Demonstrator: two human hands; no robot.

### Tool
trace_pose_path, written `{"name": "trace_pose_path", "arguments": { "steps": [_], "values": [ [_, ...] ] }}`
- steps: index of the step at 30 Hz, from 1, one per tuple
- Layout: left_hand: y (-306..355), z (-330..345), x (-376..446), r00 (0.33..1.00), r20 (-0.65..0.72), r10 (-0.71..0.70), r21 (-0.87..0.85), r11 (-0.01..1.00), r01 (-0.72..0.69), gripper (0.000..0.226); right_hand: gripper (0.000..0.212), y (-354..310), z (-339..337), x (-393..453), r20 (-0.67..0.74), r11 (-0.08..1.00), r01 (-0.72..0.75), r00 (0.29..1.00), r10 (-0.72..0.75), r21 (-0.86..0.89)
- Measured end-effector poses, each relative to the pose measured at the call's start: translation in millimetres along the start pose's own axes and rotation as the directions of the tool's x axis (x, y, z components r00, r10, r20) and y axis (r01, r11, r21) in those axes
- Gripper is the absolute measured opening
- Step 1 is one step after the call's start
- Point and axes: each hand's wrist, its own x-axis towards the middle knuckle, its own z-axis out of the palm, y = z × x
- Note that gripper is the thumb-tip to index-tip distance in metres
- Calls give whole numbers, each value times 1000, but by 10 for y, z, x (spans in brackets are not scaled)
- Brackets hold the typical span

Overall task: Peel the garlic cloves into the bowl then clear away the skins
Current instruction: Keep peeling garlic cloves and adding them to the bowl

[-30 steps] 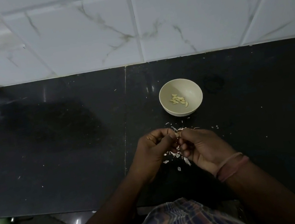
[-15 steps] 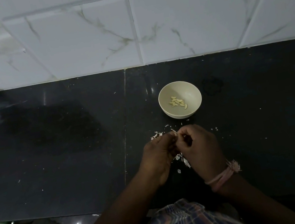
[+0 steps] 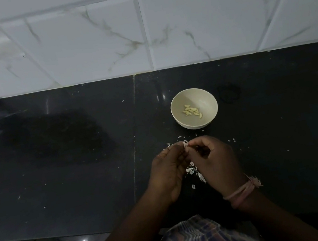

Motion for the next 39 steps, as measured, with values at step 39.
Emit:
{"name": "trace_pose_path", "arguments": {
  "steps": [39],
  "values": [
    [38,-1,-82,997,83,8,-107,994,1,20,23,-24,-76,11,-44,999,-31,999,29,-38]
  ]
}}
